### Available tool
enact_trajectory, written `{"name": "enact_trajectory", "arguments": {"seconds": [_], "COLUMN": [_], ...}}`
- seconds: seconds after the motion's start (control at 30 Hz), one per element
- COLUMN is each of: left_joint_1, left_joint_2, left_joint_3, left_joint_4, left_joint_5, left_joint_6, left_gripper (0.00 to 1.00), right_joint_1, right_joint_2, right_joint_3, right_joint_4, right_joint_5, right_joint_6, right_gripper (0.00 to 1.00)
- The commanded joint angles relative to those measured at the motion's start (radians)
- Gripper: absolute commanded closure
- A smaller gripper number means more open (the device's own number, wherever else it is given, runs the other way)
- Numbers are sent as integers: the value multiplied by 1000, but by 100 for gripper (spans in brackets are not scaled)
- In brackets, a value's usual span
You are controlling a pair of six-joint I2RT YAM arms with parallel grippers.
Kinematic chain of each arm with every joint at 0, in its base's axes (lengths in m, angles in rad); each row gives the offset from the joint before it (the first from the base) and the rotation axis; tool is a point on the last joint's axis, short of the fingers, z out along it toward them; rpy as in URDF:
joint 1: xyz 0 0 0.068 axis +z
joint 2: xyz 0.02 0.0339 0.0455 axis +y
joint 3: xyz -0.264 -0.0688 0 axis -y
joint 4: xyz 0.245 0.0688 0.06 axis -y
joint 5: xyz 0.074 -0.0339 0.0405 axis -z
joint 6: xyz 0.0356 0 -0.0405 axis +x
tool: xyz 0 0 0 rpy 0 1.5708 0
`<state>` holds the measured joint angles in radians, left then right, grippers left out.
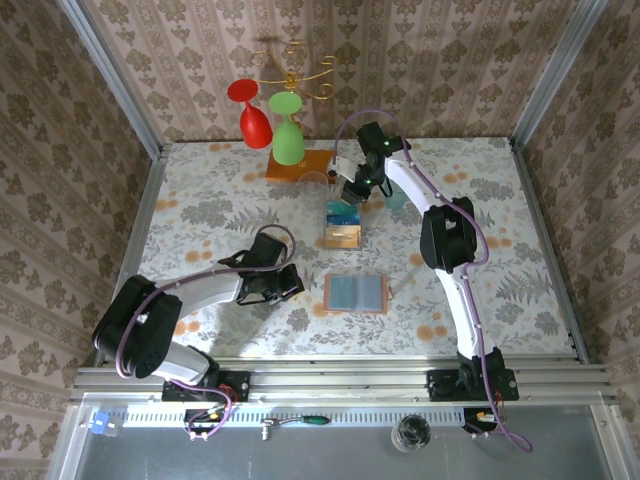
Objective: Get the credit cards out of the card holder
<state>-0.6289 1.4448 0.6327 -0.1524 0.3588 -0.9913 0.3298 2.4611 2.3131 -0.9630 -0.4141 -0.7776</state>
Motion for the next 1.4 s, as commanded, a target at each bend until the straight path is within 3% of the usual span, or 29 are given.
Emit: {"name": "enact_trajectory", "arguments": {"seconds": [0.0, 0.23, 0.47, 1.03, 1.37], "left_joint_1": [-6, -14, -18, -89, -101], "left_joint_2": [10, 17, 42, 114, 121], "left_joint_3": [-12, -13, -7, 3, 37], "left_joint_4": [12, 34, 74, 198, 206], "left_joint_5": [11, 12, 28, 39, 34], "left_joint_6": [-12, -14, -10, -28, -20], "left_gripper": [96, 96, 96, 96, 96], "right_joint_1": [9, 9, 9, 40, 123], "right_joint_2": [-75, -167, -318, -684, -821], "right_joint_3": [-30, -132, -365, -991, -1200], "right_joint_4": [10, 101, 279, 687, 712], "right_joint_5": [10, 33, 70, -4, -2], "right_joint_6": [18, 91, 255, 948, 1184], "right_gripper": [83, 81, 80, 81, 81]}}
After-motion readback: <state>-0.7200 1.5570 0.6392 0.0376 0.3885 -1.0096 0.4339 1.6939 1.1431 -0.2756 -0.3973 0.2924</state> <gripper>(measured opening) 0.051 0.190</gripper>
